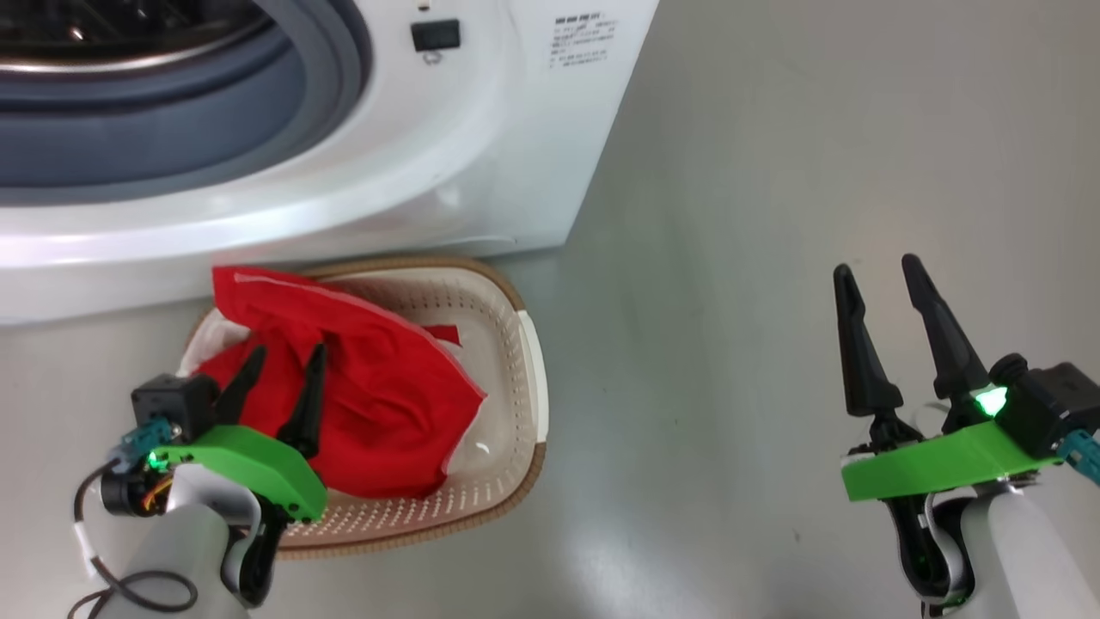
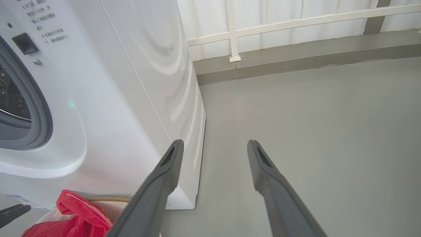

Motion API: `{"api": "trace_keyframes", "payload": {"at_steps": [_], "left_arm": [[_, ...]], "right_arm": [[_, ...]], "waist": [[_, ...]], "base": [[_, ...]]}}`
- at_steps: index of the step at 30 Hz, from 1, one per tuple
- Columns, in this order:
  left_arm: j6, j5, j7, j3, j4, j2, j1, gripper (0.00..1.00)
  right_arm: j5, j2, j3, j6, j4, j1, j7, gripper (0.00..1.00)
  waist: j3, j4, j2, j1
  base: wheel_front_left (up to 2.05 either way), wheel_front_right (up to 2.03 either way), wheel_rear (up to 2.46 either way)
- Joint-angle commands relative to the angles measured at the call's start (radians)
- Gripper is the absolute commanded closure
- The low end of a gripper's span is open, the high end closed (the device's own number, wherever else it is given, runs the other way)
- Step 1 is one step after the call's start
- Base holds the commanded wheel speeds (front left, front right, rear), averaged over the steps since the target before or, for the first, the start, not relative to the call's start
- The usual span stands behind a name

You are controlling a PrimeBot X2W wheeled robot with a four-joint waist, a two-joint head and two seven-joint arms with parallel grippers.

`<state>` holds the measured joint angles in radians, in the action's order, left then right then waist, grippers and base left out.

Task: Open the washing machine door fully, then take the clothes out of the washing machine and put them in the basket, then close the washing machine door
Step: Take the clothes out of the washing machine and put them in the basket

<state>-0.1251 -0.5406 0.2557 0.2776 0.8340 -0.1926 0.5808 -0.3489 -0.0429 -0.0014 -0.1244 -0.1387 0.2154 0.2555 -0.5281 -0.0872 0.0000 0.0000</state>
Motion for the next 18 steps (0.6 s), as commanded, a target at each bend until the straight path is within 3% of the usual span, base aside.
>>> {"api": "trace_keyframes", "payload": {"at_steps": [1,18], "left_arm": [[-0.006,0.018,0.006,-0.038,-0.023,-0.026,-0.032,0.0],[-0.006,0.176,0.006,-0.221,-0.263,0.029,-0.224,0.0]], "right_arm": [[0.01,-0.007,0.017,-0.006,0.017,-0.028,0.006,0.0],[0.035,-0.007,-0.003,-0.006,-0.01,-0.122,0.006,0.0]], "waist": [[0.048,0.012,0.0,0.0],[0.245,0.044,0.0,0.0]], "base": [[0.0,0.0,0.0],[0.0,0.0,0.0]]}}
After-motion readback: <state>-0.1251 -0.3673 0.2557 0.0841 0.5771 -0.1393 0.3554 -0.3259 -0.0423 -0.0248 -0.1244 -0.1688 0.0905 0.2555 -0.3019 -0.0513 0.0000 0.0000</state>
